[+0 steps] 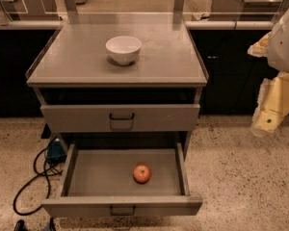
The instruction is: Pick apple from middle drawer and place on counter
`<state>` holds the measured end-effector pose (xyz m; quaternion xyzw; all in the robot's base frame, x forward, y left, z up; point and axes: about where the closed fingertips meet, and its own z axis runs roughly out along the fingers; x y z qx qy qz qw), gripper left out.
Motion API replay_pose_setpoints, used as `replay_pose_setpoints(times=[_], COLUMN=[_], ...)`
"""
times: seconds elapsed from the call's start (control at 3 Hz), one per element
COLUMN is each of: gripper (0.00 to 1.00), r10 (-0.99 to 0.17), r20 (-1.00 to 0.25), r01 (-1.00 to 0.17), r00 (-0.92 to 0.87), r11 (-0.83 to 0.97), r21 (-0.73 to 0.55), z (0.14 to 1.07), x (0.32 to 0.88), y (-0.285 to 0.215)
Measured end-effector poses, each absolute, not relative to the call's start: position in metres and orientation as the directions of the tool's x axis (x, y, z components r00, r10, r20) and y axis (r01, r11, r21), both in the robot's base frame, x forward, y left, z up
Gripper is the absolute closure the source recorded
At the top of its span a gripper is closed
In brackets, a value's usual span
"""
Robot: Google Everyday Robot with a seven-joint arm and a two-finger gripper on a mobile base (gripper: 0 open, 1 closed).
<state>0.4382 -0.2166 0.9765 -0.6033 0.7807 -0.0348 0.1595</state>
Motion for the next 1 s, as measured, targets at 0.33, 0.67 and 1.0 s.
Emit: replay_pose_setpoints(times=[0.33,0.67,1.0], gripper=[0.00,0.00,0.00], r10=[-0.953,-0.940,-0.889], r20=[-0.207,-0.278,-0.430], r01=[-0.931,-0.930,-0.949], r00=[-0.221,-0.199,-0.155], r11=[0.270,0.271,0.255], r21=[-0.247,-0.249,-0.184], z=[0.976,0.969,0.900], x=[0.438,0.436,0.437], y=[-0.217,-0.219,-0.220])
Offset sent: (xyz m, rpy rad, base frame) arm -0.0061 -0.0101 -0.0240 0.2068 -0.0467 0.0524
